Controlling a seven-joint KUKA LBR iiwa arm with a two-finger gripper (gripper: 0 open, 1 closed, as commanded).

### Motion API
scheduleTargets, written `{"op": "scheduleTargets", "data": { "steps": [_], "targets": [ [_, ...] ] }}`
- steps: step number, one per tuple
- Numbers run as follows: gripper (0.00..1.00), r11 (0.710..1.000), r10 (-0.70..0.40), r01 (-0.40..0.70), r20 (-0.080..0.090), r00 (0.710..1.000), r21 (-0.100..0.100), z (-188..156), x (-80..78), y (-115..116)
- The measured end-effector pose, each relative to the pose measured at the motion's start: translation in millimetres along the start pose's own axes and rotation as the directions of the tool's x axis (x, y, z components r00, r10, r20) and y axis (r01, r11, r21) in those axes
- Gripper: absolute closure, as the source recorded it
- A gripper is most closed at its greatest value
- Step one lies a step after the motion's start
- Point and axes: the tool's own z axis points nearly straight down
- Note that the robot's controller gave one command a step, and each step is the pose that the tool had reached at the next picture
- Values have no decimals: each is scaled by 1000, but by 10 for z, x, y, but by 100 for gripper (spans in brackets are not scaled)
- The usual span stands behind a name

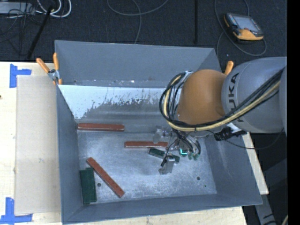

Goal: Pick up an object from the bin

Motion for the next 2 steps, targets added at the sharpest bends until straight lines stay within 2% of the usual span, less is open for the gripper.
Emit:
{"op": "scheduleTargets", "data": {
  "steps": [1, 2],
  "targets": [
    [0, 975, 222, -222, 10, 975, -2, 676, 37, -368],
    [0, 975, 221, -221, 9, 975, -2, 677, 35, -366]
  ]
}}
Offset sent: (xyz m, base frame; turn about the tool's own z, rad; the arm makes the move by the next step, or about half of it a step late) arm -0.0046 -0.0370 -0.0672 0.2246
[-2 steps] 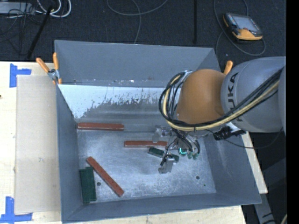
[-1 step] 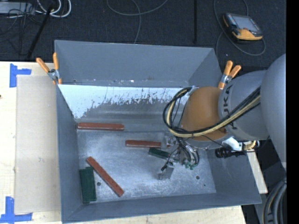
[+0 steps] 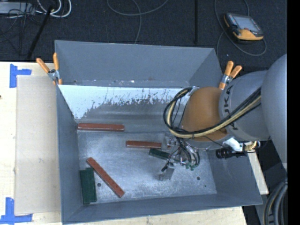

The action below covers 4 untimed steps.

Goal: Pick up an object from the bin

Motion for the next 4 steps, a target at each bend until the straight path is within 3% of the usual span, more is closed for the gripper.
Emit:
{"op": "scheduleTargets", "data": {
  "steps": [3, 4],
  "targets": [
    [0, 1000, 2, -2, 0, 1000, 0, 0, 0, 9],
    [100, 1000, 3, -3, 7, 1000, -1, -24, -27, 10]
  ]
}}
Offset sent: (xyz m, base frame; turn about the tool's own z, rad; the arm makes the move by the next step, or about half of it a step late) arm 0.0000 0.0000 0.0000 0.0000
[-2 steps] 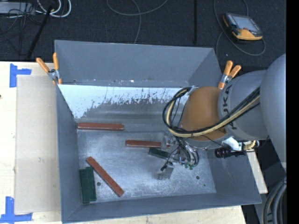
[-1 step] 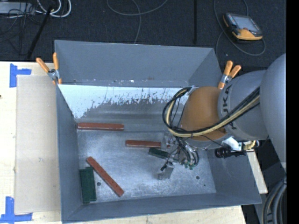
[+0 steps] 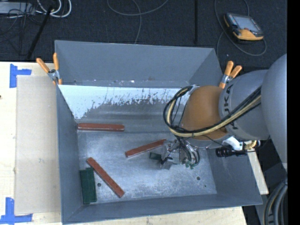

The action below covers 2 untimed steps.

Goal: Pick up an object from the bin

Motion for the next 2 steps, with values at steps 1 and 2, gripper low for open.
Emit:
{"op": "scheduleTargets", "data": {
  "steps": [1, 2],
  "targets": [
    [100, 1000, -1, 1, -5, 1000, 0, -326, -7, 4],
    [100, 1000, -2, 2, -5, 1000, 0, -589, -15, 7]
  ]
}}
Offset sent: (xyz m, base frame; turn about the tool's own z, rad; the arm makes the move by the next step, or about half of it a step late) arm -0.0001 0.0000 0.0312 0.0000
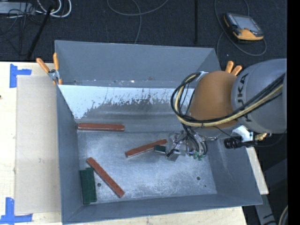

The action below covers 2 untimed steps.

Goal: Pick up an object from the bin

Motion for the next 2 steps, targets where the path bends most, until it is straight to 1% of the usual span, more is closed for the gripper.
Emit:
{"op": "scheduleTargets", "data": {
  "steps": [1, 2],
  "targets": [
    [100, 1000, -1, 1, -1, 1000, 0, -95, -2, 3],
    [100, 1000, -5, 5, 2, 1000, 0, -544, -14, 10]
  ]
}}
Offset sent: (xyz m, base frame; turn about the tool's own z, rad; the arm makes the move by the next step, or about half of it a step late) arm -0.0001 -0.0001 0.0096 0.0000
